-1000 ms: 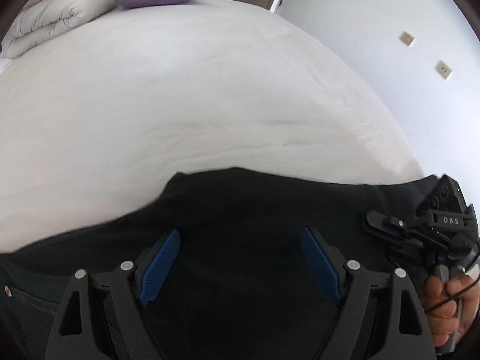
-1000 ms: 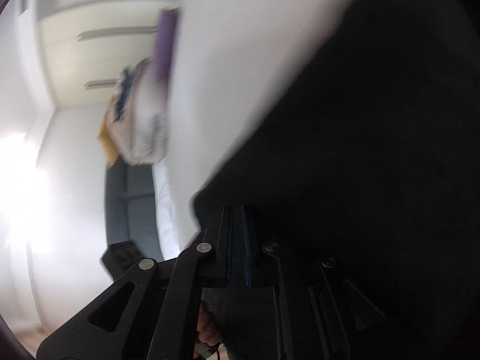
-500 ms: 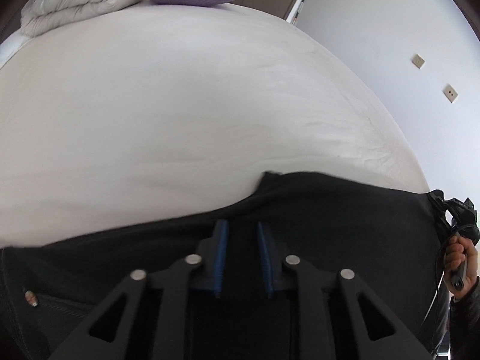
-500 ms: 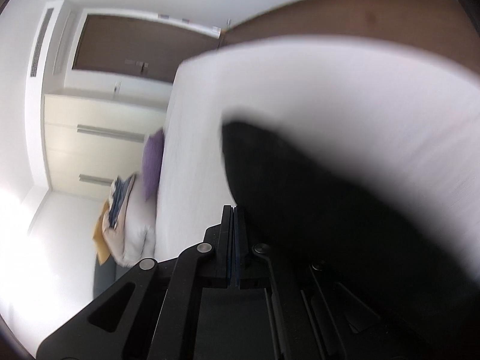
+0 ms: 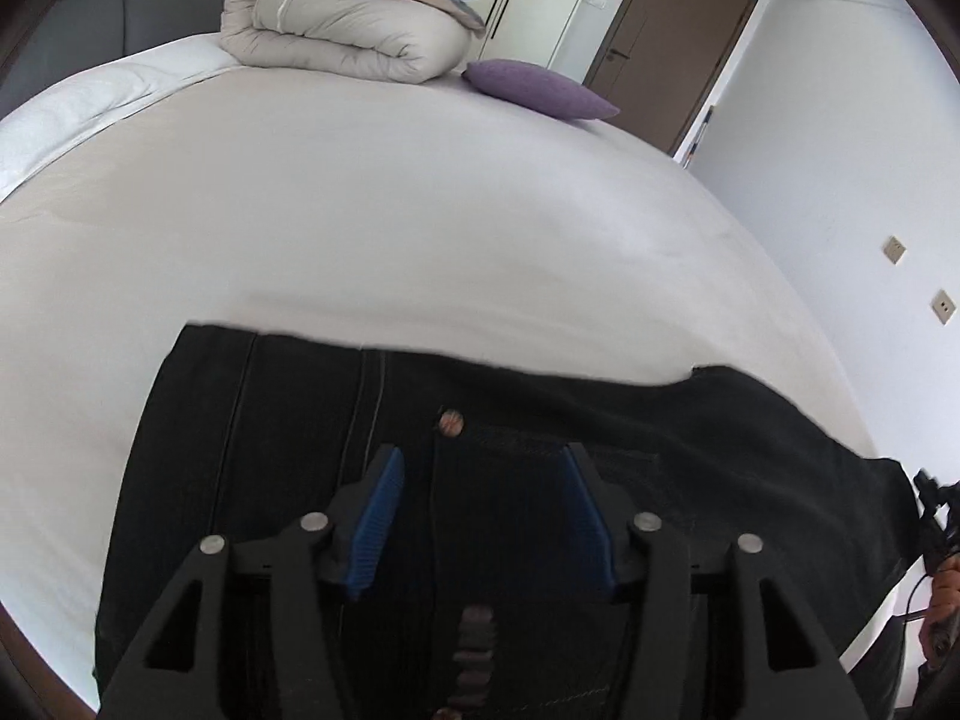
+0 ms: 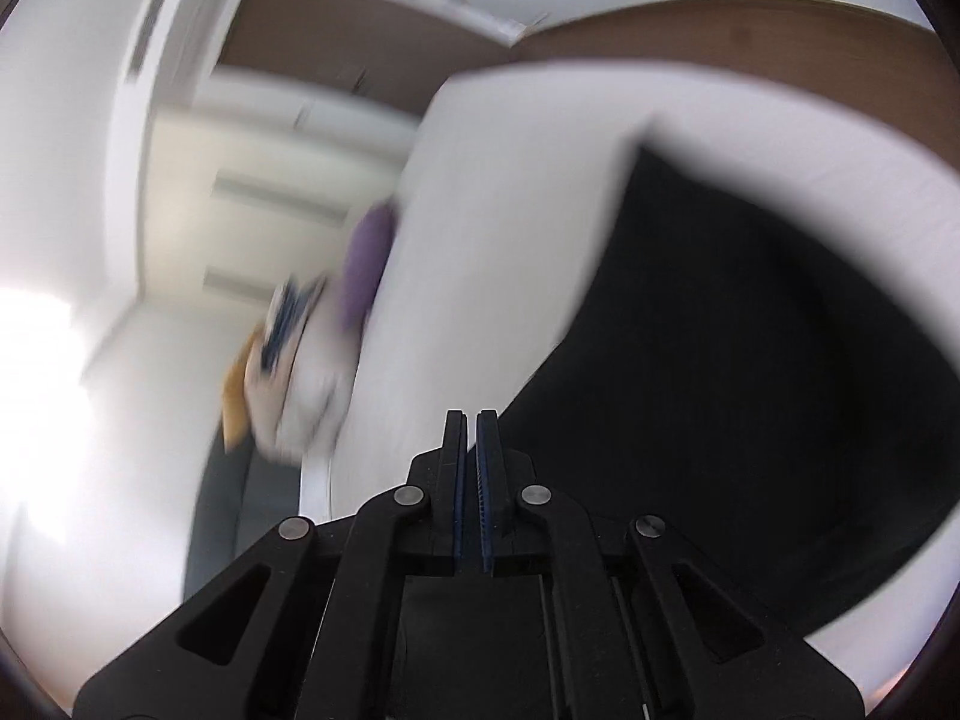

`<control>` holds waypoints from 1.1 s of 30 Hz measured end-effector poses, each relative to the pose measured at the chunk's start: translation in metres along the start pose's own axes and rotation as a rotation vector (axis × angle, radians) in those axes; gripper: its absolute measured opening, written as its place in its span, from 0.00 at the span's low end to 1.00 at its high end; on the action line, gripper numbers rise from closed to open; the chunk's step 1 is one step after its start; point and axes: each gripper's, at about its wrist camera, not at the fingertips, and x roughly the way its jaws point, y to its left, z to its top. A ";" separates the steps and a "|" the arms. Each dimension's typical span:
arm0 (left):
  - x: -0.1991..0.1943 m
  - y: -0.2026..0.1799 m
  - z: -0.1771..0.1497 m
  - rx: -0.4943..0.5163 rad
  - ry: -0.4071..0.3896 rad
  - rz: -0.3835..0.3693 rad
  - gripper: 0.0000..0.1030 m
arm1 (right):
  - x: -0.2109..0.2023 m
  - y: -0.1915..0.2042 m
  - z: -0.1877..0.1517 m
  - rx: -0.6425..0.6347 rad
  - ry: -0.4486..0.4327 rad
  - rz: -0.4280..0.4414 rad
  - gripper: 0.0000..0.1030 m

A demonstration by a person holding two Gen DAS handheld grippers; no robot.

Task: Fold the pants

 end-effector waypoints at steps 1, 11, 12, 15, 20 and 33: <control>0.007 -0.005 -0.005 0.002 0.011 0.010 0.56 | 0.015 0.022 -0.025 -0.039 0.059 0.014 0.03; 0.024 -0.006 -0.006 0.046 0.029 0.079 0.56 | 0.023 -0.069 -0.113 0.101 0.111 -0.060 0.00; 0.026 -0.008 -0.005 0.039 0.029 0.076 0.56 | 0.011 -0.073 -0.108 0.109 0.070 -0.066 0.00; 0.013 -0.002 -0.004 0.024 0.029 0.077 0.56 | 0.003 -0.086 -0.086 0.146 -0.026 -0.104 0.00; -0.023 -0.025 -0.003 0.056 -0.041 0.110 0.56 | -0.067 -0.074 -0.070 0.084 -0.223 -0.253 0.06; 0.020 -0.212 -0.043 0.234 0.052 -0.261 0.80 | -0.081 -0.127 -0.102 0.276 -0.190 -0.048 0.80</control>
